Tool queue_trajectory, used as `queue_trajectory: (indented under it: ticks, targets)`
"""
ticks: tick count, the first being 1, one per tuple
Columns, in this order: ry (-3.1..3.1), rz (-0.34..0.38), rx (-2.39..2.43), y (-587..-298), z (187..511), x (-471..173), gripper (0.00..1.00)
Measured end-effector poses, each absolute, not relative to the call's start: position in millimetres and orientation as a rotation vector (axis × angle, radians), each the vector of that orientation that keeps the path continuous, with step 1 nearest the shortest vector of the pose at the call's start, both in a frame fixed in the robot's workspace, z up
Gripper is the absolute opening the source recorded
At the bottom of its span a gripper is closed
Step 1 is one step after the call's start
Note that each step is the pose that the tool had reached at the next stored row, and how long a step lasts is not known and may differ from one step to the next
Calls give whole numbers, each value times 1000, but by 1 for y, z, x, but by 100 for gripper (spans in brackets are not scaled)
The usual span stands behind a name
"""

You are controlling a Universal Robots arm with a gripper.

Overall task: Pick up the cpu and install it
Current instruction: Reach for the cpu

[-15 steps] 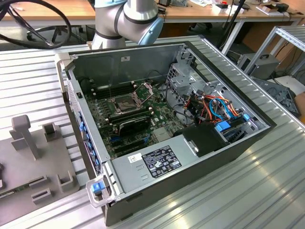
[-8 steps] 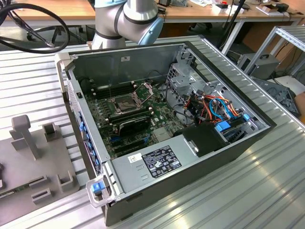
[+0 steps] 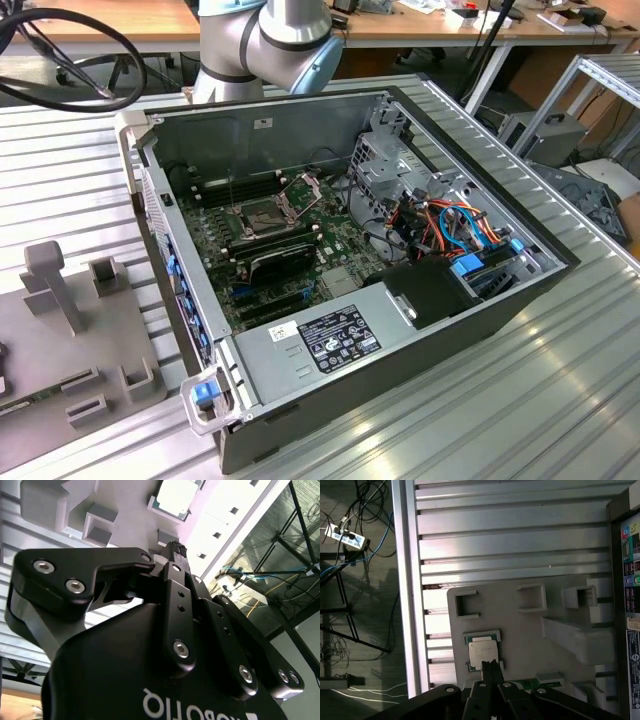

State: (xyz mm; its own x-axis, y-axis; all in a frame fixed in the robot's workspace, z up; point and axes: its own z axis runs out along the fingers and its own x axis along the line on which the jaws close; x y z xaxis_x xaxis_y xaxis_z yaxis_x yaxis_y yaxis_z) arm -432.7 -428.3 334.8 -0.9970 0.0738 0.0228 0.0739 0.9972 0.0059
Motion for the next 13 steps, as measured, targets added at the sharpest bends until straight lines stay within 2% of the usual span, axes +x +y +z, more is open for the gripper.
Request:
queue_trajectory:
  ticks: [13]
  targets:
    - [-3117,-15,-95,-434,316,-433,11]
